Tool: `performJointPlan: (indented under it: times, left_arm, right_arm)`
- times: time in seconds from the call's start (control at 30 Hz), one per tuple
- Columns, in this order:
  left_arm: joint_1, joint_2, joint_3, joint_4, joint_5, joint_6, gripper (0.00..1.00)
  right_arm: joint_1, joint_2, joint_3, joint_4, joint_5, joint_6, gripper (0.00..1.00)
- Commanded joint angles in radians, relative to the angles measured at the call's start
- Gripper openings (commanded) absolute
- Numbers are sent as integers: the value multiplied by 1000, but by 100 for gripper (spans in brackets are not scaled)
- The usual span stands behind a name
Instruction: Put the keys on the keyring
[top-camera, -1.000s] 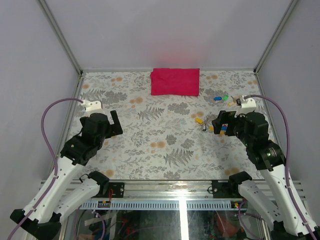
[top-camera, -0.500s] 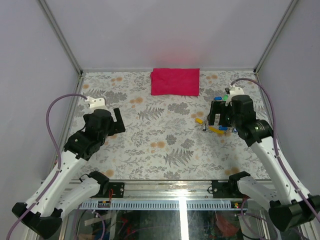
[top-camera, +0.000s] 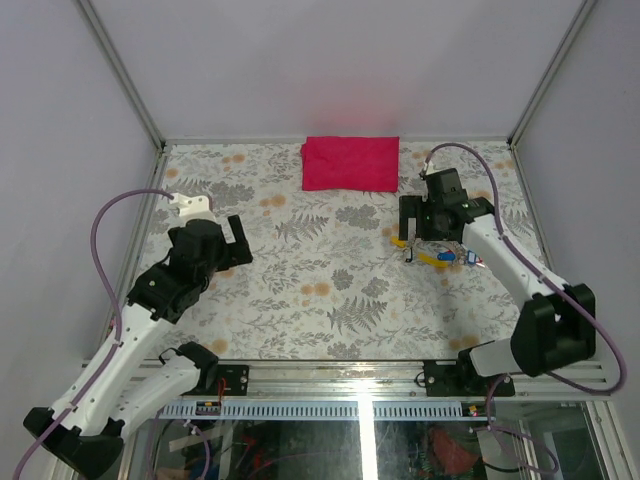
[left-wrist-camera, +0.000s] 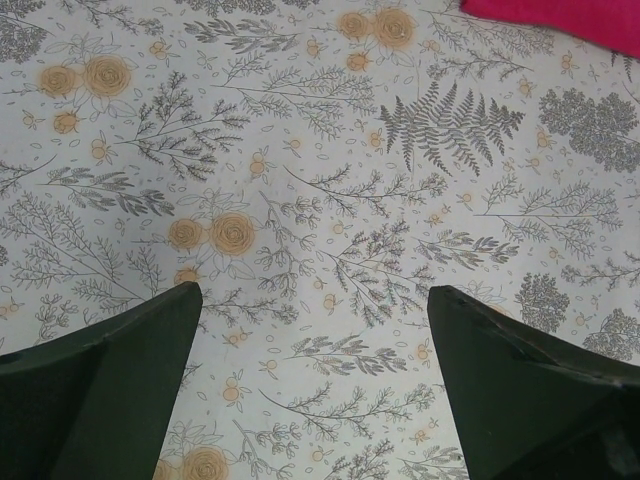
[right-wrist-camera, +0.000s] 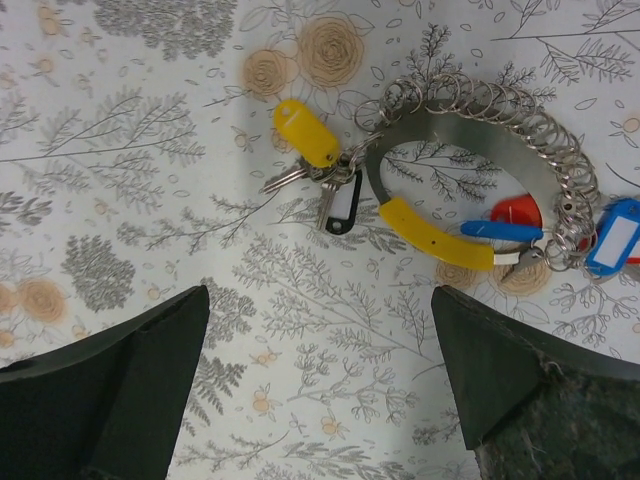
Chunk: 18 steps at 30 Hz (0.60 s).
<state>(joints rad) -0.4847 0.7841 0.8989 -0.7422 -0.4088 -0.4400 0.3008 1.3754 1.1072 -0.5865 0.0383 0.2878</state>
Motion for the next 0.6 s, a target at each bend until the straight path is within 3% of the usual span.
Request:
performJointPlan:
  times: [0.0, 0.17, 0.57]
  left_arm:
    - [-6, 18, -10, 68, 5, -6, 100]
    - [-8, 25, -15, 75, 19, -3, 100]
    - [-6, 31, -16, 80, 24, -3, 100]
  right_arm:
    - [-52, 105, 34, 75, -60, 4, 100]
    - [-148, 214, 11, 151, -228, 8, 100]
    - [-166, 357, -19, 238, -230, 45, 100]
